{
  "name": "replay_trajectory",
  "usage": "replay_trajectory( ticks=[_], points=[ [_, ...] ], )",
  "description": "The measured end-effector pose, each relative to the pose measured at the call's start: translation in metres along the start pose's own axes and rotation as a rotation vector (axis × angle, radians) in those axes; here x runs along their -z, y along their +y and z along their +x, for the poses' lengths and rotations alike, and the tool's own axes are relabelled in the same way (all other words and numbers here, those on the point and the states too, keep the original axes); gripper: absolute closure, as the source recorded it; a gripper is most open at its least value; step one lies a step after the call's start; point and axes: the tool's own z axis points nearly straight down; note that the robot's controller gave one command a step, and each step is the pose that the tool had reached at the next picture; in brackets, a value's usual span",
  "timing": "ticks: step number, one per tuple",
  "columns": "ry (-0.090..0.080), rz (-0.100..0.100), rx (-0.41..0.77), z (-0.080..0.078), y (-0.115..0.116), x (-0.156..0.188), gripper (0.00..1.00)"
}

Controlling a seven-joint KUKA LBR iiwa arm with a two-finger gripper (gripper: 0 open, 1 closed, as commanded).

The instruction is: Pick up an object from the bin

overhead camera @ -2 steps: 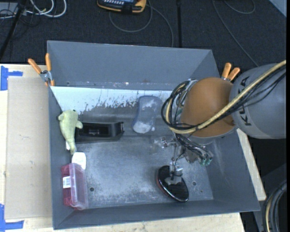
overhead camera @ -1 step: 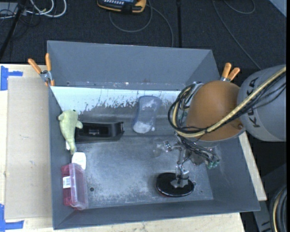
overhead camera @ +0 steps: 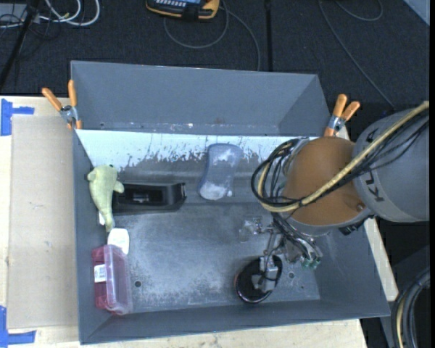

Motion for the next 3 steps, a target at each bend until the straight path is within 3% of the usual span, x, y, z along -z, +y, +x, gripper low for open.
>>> replay_trajectory(
  ticks=[1,3],
  points=[
    [-0.014,-0.004,0.204,0.0220,0.0014,-0.0303,1.00],
    [-0.014,-0.004,0.204,0.0228,0.0017,-0.0263,1.00]
  ],
)
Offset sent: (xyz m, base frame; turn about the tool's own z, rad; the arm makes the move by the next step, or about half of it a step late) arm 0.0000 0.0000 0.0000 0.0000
